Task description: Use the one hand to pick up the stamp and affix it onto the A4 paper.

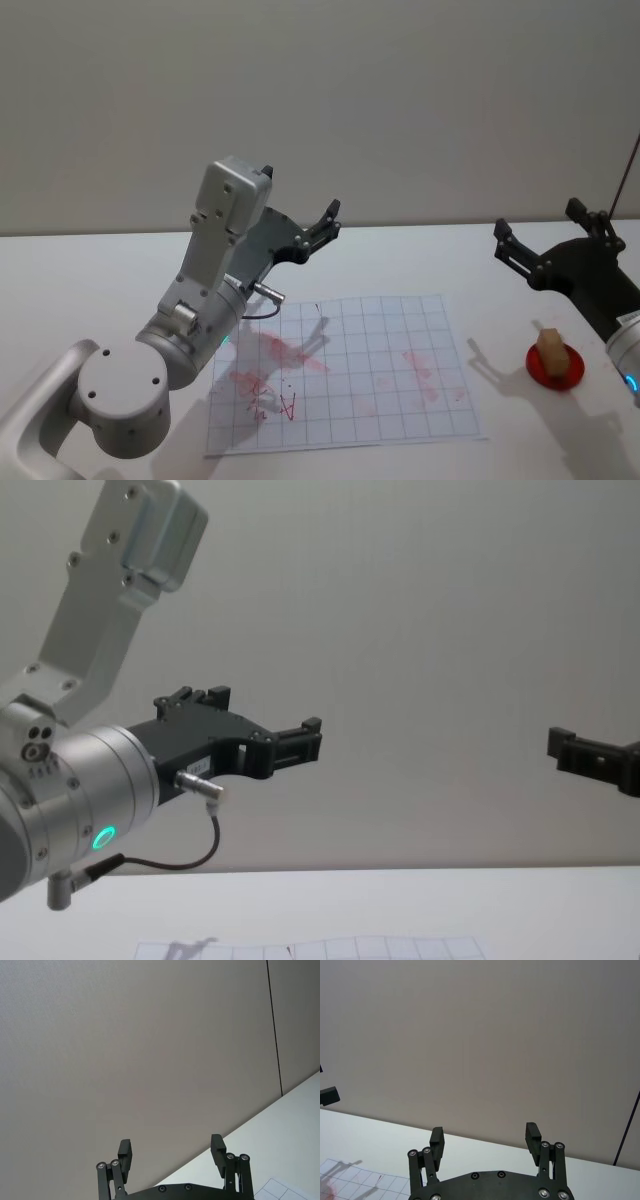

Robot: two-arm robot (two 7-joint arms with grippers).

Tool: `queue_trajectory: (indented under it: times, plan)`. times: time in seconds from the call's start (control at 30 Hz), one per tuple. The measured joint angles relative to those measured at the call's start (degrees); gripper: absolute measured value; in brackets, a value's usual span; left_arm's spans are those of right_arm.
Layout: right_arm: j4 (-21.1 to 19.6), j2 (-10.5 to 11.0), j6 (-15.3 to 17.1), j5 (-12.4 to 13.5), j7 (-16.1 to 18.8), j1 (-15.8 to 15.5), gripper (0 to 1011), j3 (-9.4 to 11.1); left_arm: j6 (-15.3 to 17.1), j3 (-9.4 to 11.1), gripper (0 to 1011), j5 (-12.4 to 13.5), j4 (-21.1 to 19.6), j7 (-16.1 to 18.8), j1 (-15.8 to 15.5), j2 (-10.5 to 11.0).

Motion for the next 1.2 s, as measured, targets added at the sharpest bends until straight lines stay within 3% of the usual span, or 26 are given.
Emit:
queue_trajectory:
  times: [1.2]
  plan:
    - [-0.29, 0.51, 0.11, 0.02, -0.44, -0.51, 1001, 0.36, 0.00, 0.00, 1001, 0.00, 0.00, 0.00, 0.00, 0.00]
